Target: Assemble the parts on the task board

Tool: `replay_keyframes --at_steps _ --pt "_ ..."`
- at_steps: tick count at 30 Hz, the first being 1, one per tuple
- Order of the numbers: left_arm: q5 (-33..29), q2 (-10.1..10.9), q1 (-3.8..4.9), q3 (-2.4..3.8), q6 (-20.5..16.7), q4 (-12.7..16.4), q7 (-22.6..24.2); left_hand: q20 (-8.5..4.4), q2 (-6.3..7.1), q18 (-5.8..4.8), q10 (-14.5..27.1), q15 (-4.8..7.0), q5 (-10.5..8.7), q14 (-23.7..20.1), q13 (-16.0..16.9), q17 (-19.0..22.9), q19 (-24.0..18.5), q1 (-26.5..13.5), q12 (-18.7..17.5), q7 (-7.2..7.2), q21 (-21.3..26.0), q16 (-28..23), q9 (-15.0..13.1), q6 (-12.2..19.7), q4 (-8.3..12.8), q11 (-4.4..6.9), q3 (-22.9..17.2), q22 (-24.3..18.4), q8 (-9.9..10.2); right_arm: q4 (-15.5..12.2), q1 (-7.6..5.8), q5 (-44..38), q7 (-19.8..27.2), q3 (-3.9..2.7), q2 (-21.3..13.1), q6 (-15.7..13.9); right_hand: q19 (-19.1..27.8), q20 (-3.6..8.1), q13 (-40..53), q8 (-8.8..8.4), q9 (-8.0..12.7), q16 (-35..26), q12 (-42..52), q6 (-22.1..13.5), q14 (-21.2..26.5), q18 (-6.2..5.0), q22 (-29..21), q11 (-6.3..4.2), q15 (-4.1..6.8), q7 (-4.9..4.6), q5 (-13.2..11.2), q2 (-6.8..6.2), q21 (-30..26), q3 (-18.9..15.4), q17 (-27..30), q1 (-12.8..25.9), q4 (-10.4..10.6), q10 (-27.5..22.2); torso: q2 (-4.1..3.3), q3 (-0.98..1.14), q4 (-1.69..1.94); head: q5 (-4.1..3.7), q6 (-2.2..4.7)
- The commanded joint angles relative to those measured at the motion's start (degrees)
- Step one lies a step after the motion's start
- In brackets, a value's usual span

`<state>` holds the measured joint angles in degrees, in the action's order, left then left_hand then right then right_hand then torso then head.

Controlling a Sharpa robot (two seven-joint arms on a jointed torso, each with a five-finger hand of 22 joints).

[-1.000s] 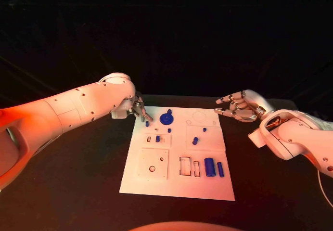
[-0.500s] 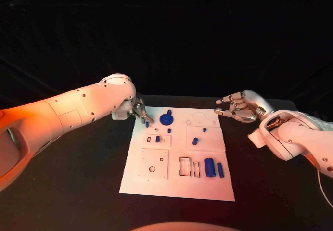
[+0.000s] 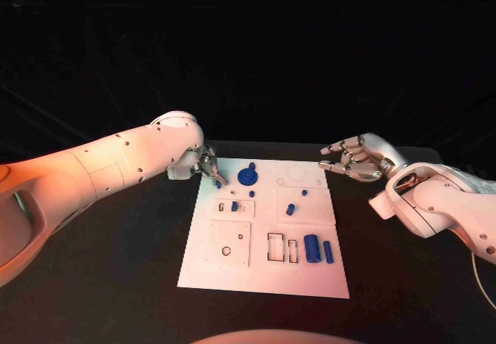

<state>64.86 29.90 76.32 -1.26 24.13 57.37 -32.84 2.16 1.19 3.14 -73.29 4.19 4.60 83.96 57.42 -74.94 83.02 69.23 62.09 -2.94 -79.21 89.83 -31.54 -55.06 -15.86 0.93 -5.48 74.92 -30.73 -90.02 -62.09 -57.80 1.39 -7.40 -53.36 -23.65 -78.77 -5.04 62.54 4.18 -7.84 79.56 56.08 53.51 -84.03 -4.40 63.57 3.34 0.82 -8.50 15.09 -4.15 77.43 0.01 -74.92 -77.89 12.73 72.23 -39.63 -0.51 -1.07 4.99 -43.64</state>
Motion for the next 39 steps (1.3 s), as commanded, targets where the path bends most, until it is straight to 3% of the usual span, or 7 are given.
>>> replay_keyframes --at_steps 1,9,13,19,24,33,39 --pt "-0.43 -0.15 -0.03 0.00 0.83 -0.09 0.42 -0.26 -0.16 0.26 -0.23 0.31 0.24 6.04 0.01 -15.06 0.18 1.33 0.09 0.15 -0.12 0.17 0.07 -0.03 0.24 0.26 -0.68 1.89 -0.30 -0.08 0.04 -0.15 0.50 -0.01 0.05 0.66 0.40 0.16 0.08 -0.08 -0.08 -0.15 0.24 0.57 -2.85 -0.71 -0.09 0.05 0.26 -0.01 0.36 0.63 -0.25 -0.25 -1.49 -0.16 -0.19 -0.04 0.03 0.02 0.01 0.01 -0.10" --pt "-0.68 -0.07 -0.05 0.00 -0.27 -0.09 0.49 -0.49 -1.70 0.27 -0.01 0.56 0.37 6.04 -0.21 -15.06 0.16 5.88 -0.16 0.43 -0.03 0.17 0.15 0.44 1.90 0.55 -4.28 1.98 -0.33 -0.10 0.04 -0.15 0.50 -0.01 0.02 0.66 0.39 0.16 0.14 -0.06 -0.10 -0.15 0.35 0.62 -2.86 -0.71 -0.10 0.04 0.27 0.00 0.40 0.68 -0.28 -0.27 -1.52 -0.23 -0.26 0.02 0.03 0.01 -0.01 0.02 -0.21" --pt "-1.34 0.04 -0.05 -0.01 -2.01 -0.03 0.92 -0.68 -2.63 0.30 0.12 0.71 0.50 6.04 -0.35 -15.06 0.11 9.12 -0.40 0.45 0.10 0.17 -0.06 1.04 3.64 0.64 -9.06 1.98 -0.55 -0.07 0.04 -0.15 0.49 -0.01 0.03 0.72 0.39 0.16 0.14 -0.06 -0.10 -0.15 0.35 0.62 -2.86 -0.71 -0.10 0.04 0.27 0.00 0.40 0.68 -0.28 -0.27 -1.52 -0.23 -0.26 0.02 0.05 0.00 -0.01 -0.04 -0.26" --pt "-4.01 0.60 -0.06 -0.01 -4.86 0.36 1.76 -0.48 -0.05 0.24 -0.34 0.58 0.55 6.04 -0.40 -15.06 0.16 8.97 -0.36 0.33 0.17 0.17 -1.86 1.90 5.12 0.71 -18.93 2.23 -2.51 -0.02 0.04 -0.15 0.44 -0.01 0.02 0.84 0.39 0.16 0.14 -0.06 -0.10 -0.15 0.35 0.62 -2.86 -0.71 -0.10 0.04 0.27 0.00 0.40 0.68 -0.28 -0.27 -1.52 -0.23 -0.26 0.02 0.06 0.07 0.02 0.01 -0.25" --pt "-6.39 1.84 -0.05 -0.04 -6.98 1.82 1.98 -0.55 1.40 0.27 -0.55 0.44 0.46 6.04 -0.36 -15.06 0.21 7.67 -0.21 0.42 0.16 0.17 -2.64 2.22 5.74 0.62 -22.61 2.40 -3.38 0.02 0.04 -0.15 0.36 -0.01 0.00 0.95 0.39 0.16 0.14 -0.06 -0.10 -0.15 0.35 0.62 -2.86 -0.71 -0.10 0.04 0.27 0.00 0.40 0.68 -0.28 -0.27 -1.52 -0.23 -0.26 0.02 0.09 0.09 0.06 0.05 -0.30" --pt "-7.89 6.65 -0.16 -0.86 -12.51 9.81 0.82 -0.54 3.11 0.22 -1.15 0.57 0.35 6.04 0.20 -15.06 0.34 5.36 0.52 0.49 0.11 0.17 -3.66 2.47 6.79 0.66 -27.32 2.69 -4.60 0.04 0.04 -0.15 0.11 0.00 -0.13 0.94 0.39 0.17 0.12 -0.06 -0.10 -0.22 0.34 0.63 -2.85 -0.71 -0.11 0.04 0.27 0.00 0.41 0.69 -0.29 -0.29 -1.44 -0.22 -0.27 0.01 0.13 0.19 0.15 0.57 -0.44" --pt "-8.58 10.39 -1.15 -1.51 -18.97 16.84 0.63 -0.60 3.83 0.10 -1.91 0.65 0.30 6.04 1.27 -15.06 0.62 4.48 1.62 0.63 -0.26 0.17 -4.04 2.38 7.21 0.78 -28.87 3.20 -5.14 -0.05 0.04 -0.15 0.00 0.01 -0.34 0.91 0.39 0.17 0.12 -0.06 -0.10 -0.22 0.34 0.63 -2.85 -0.71 -0.11 0.04 0.27 0.00 0.41 0.69 -0.29 -0.29 -1.44 -0.22 -0.27 0.01 0.38 0.34 0.44 0.53 -0.75"
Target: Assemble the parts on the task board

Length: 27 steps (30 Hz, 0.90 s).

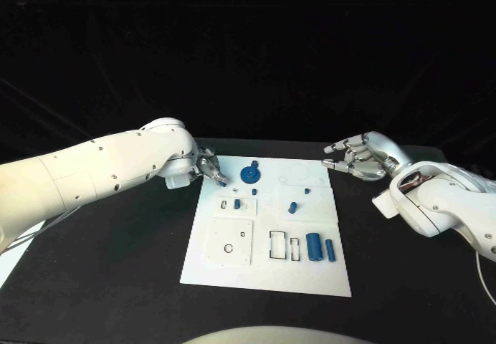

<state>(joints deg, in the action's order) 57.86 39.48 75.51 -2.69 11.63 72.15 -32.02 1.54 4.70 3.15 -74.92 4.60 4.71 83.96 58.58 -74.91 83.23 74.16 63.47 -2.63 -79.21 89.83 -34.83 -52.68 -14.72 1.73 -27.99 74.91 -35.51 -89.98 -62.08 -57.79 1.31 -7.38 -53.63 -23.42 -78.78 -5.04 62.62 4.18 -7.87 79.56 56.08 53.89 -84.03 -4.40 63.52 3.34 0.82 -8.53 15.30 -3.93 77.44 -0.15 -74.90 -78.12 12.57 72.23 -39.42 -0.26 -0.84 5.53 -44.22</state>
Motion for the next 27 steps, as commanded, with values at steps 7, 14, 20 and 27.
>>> replay_keyframes --at_steps 7,14,20,27 --pt "6.78 4.35 -1.99 -0.23 -11.16 8.85 0.66 -0.02 0.79 0.07 -0.51 0.28 0.14 6.04 0.39 -15.09 0.50 -0.88 0.55 0.39 -0.35 0.17 -0.89 -0.09 6.18 0.04 -6.96 3.35 -0.59 -0.16 0.03 -0.16 -0.13 0.00 -0.26 0.67 0.40 0.17 0.08 -0.06 -0.08 -0.19 0.40 0.27 -2.86 -0.72 -0.09 0.04 0.27 0.03 0.20 0.45 -0.31 -0.18 -1.50 0.05 -0.11 0.04 0.31 0.13 0.42 -0.09 -0.70" --pt "9.47 5.69 -3.30 -0.25 -11.58 11.58 0.49 -0.02 0.90 0.04 -0.58 0.30 0.14 6.04 0.46 -15.09 0.57 -0.96 0.62 0.43 -0.46 0.17 -0.93 -0.13 6.20 0.06 -7.13 3.47 -0.65 -0.13 0.03 -0.16 -0.18 0.01 -0.26 0.72 0.40 0.17 0.08 -0.06 -0.08 -0.19 0.40 0.27 -2.86 -0.72 -0.09 0.04 0.27 0.03 0.20 0.45 -0.31 -0.18 -1.50 0.05 -0.11 0.04 0.28 0.13 0.27 0.20 -0.91" --pt "10.31 6.39 -4.20 -0.25 -11.17 12.97 0.23 -0.02 0.90 0.04 -0.58 0.30 0.14 6.04 0.46 -15.09 0.57 -0.96 0.62 0.43 -0.46 0.17 -0.93 -0.13 6.20 0.06 -7.13 3.47 -0.65 -0.11 0.03 -0.16 -0.15 0.02 -0.25 0.76 0.40 0.17 0.08 -0.06 -0.08 -0.19 0.40 0.27 -2.86 -0.72 -0.09 0.04 0.27 0.03 0.20 0.45 -0.31 -0.18 -1.50 0.05 -0.11 0.04 0.28 0.07 0.38 0.26 -1.17" --pt "10.57 7.01 -4.46 -0.24 -9.31 13.54 -0.02 -0.04 1.02 0.03 -0.65 0.31 0.13 6.04 0.52 -15.09 0.60 -1.06 0.70 0.45 -0.49 0.17 -0.96 -0.17 6.22 0.09 -7.33 3.52 -0.71 -0.03 0.03 -0.16 -0.07 0.03 -0.15 0.85 0.40 0.17 0.08 -0.06 -0.08 -0.19 0.40 0.27 -2.86 -0.72 -0.09 0.04 0.27 0.03 0.20 0.45 -0.31 -0.18 -1.50 0.05 -0.11 0.04 0.28 0.11 0.30 0.33 -1.35"
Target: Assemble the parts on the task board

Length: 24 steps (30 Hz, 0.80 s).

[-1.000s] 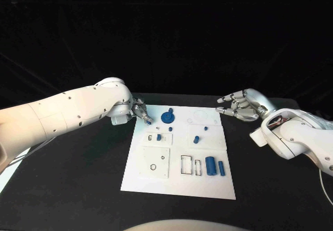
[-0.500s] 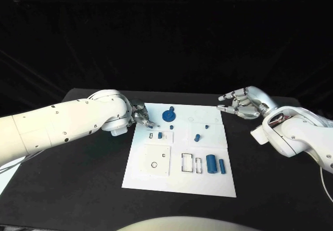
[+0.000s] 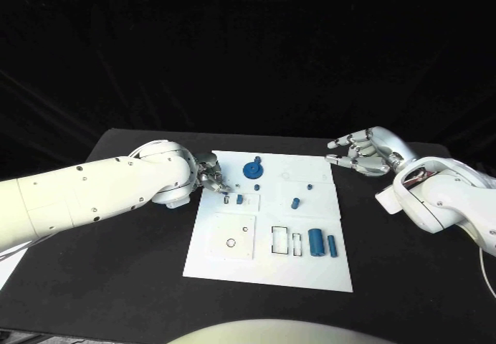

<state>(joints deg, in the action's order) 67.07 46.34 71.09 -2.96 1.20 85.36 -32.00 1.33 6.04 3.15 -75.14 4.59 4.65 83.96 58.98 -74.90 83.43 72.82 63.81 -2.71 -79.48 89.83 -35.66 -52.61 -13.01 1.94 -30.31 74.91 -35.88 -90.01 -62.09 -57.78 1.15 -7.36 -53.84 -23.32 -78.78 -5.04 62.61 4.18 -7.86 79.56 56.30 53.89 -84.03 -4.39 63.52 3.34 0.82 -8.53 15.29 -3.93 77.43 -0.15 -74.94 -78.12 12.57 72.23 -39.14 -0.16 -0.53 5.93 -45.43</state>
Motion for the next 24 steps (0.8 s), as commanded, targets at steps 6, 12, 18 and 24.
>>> replay_keyframes --at_steps 6,12,18,24 --pt "1.41 0.29 -0.11 0.04 2.98 0.93 -0.13 0.17 -0.31 0.03 -0.44 0.32 0.19 6.04 0.13 -15.10 0.40 0.28 0.37 0.53 -0.22 0.17 -0.14 -0.23 4.52 -0.12 -5.02 3.52 -0.35 0.06 0.05 -0.17 0.13 0.01 0.16 0.81 0.40 0.17 0.09 -0.06 -0.09 -0.19 0.18 0.27 -2.86 -0.72 -0.09 0.04 0.27 0.03 0.20 0.45 -0.31 -0.18 -1.46 0.05 -0.11 0.04 -0.03 0.00 -0.01 -0.08 -0.29" --pt "1.45 0.37 -0.14 0.04 4.67 1.26 -0.55 0.16 -0.18 0.07 -0.44 0.32 0.17 6.04 0.07 -15.10 0.31 0.21 0.33 0.55 -0.07 0.17 -0.16 -0.25 4.55 -0.11 -5.14 3.36 -0.39 0.10 0.09 -0.16 0.16 0.02 0.25 0.88 0.40 0.17 0.09 -0.06 -0.09 -0.19 0.18 0.27 -2.86 -0.72 -0.09 0.04 0.27 0.03 0.20 0.45 -0.31 -0.18 -1.46 0.05 -0.11 0.04 -0.05 0.05 -0.05 0.08 -0.40" --pt "1.98 0.27 -0.31 0.04 5.02 1.07 -0.63 0.16 -0.13 0.07 -0.40 0.32 0.15 6.04 -0.02 -15.10 0.31 0.16 0.26 0.55 -0.07 0.17 -0.17 -0.25 4.54 -0.11 -5.17 3.36 -0.40 0.11 0.13 -0.16 0.21 0.02 0.31 0.92 0.39 0.18 0.08 -0.05 -0.11 -0.22 0.21 0.30 -2.87 -0.72 -0.11 0.04 0.27 0.03 0.21 0.49 -0.33 -0.24 -1.45 0.10 -0.10 0.05 -0.04 0.02 -0.01 0.04 -0.40" --pt "2.14 -0.05 -0.68 0.04 5.17 0.87 -0.72 0.16 -0.13 0.07 -0.40 0.32 0.15 6.04 -0.02 -15.10 0.31 0.16 0.26 0.55 -0.07 0.17 -0.17 -0.25 4.54 -0.11 -5.17 3.36 -0.40 0.10 0.17 -0.16 0.23 0.02 0.35 0.96 0.39 0.18 0.08 -0.05 -0.11 -0.22 0.21 0.30 -2.87 -0.72 -0.11 0.04 0.27 0.03 0.21 0.49 -0.33 -0.24 -1.45 0.10 -0.10 0.05 -0.03 0.05 -0.05 -0.14 -0.52"
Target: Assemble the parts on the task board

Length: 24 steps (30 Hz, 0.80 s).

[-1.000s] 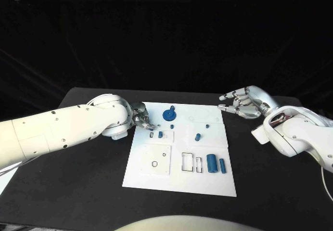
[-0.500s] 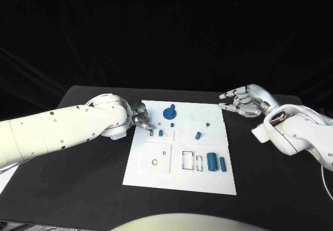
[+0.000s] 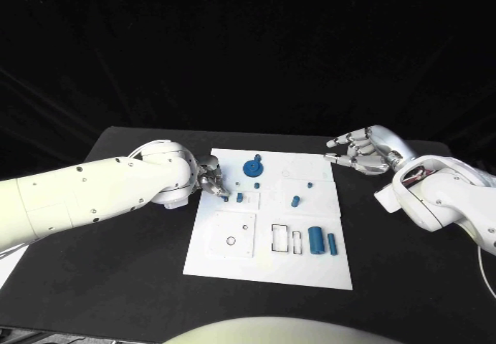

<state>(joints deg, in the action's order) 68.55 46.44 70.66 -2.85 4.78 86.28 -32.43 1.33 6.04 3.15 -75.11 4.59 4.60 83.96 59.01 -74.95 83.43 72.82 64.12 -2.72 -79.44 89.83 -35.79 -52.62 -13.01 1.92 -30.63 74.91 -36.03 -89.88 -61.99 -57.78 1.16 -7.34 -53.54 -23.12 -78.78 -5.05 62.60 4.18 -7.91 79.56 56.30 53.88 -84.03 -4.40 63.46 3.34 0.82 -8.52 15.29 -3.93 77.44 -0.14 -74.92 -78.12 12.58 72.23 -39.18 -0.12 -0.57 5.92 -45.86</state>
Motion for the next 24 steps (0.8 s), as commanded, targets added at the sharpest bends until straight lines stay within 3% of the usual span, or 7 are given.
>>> replay_keyframes --at_steps 1,12,24 --pt "0.67 -0.13 -0.28 -0.07 1.69 -0.06 -0.34 0.16 -0.13 0.07 -0.42 0.33 0.20 6.04 -0.05 -15.05 0.31 0.15 -0.05 0.56 -0.11 0.17 -0.04 -0.24 4.54 -0.09 -4.85 3.36 -0.24 -0.03 0.07 -0.16 0.22 0.00 0.04 0.77 0.39 0.18 0.09 -0.05 -0.05 -0.22 0.21 0.30 -2.87 -0.72 -0.05 0.04 0.27 0.03 0.21 0.49 -0.33 -0.24 -1.46 0.10 -0.10 0.05 -0.01 0.02 -0.03 -0.10 -0.08" --pt "-0.51 0.06 -0.38 -0.07 4.58 -0.15 -0.28 0.16 0.12 0.10 -0.45 0.32 0.17 6.04 -0.04 -15.05 0.24 0.11 -0.03 0.59 0.02 0.17 -0.07 -0.25 4.65 -0.07 -5.02 3.24 -0.28 -0.08 0.10 -0.16 0.14 0.00 -0.22 0.81 0.39 0.18 0.09 -0.05 -0.05 -0.22 0.21 0.30 -2.87 -0.72 -0.05 0.04 0.27 0.03 0.21 0.49 -0.33 -0.24 -1.46 0.10 -0.10 0.05 -0.01 0.00 0.00 0.00 -0.27" --pt "-0.95 -0.18 -0.38 -0.05 5.00 -0.28 -0.36 0.16 0.19 0.09 -0.49 0.31 0.16 6.04 0.04 -15.05 0.26 0.09 0.04 0.60 -0.01 0.17 -0.08 -0.26 4.68 -0.07 -5.06 3.28 -0.30 -0.11 0.12 -0.16 0.12 0.00 -0.14 0.85 0.39 0.18 0.09 -0.05 -0.05 -0.22 0.21 0.30 -2.87 -0.72 -0.05 0.04 0.27 0.03 0.21 0.49 -0.33 -0.24 -1.46 0.10 -0.10 0.05 0.00 0.05 0.02 -0.41 -0.43"
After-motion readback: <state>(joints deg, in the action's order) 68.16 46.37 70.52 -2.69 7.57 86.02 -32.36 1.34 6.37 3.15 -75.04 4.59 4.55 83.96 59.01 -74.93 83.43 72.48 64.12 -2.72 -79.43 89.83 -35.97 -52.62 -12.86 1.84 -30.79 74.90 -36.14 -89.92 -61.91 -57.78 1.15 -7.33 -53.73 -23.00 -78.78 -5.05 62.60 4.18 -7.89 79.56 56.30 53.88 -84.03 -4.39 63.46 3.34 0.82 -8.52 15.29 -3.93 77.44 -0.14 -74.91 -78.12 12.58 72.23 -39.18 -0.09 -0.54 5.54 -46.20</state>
